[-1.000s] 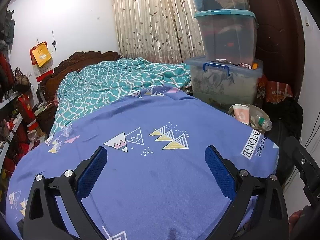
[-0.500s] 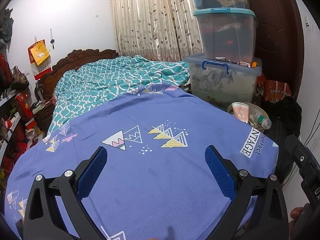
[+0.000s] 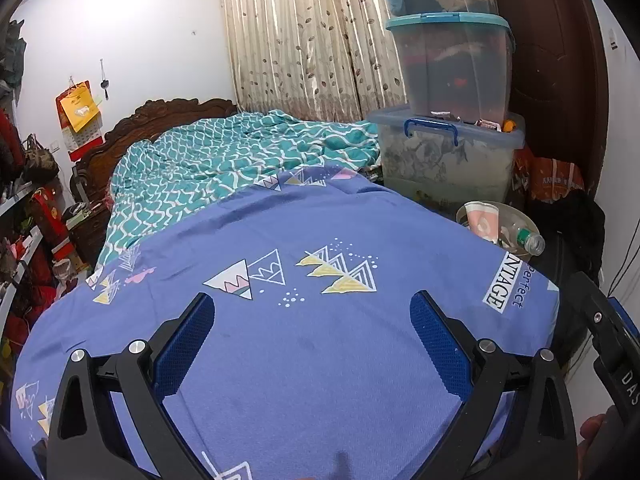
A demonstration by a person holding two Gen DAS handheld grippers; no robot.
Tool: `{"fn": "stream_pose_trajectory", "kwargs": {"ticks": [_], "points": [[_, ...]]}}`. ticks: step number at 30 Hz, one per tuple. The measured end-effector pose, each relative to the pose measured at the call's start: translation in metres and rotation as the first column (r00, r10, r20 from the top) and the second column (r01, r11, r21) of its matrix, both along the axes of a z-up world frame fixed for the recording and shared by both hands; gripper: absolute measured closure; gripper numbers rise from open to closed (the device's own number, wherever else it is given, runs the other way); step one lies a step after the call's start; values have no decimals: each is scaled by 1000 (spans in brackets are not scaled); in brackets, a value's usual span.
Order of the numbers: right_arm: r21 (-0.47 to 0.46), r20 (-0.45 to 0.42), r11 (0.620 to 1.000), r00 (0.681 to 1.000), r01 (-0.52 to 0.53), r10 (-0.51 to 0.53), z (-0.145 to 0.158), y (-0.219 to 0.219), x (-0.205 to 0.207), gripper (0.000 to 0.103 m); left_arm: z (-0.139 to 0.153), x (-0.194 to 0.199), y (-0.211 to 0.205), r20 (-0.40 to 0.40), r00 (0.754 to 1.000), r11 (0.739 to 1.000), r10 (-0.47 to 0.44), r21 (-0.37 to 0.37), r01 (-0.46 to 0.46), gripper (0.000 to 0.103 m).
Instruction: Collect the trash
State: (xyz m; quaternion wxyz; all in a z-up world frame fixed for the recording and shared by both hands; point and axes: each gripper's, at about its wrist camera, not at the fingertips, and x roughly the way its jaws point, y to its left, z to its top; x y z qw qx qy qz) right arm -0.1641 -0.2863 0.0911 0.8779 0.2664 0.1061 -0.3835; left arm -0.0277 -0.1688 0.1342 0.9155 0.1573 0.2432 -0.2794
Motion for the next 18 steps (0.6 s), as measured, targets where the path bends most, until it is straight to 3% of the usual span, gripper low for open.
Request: {"fn": "stream_pose_trajectory", "kwargs": {"ticks": [11, 18], "points": [[54, -37, 998, 999, 25, -23, -9, -7, -2, 3, -5, -4, -5, 5, 1000, 1000, -16, 13, 16, 9], [129, -76, 986, 992, 105, -96, -23, -26, -9, 3, -19, -10, -22, -71, 989, 990, -130, 37, 133, 9]]}}
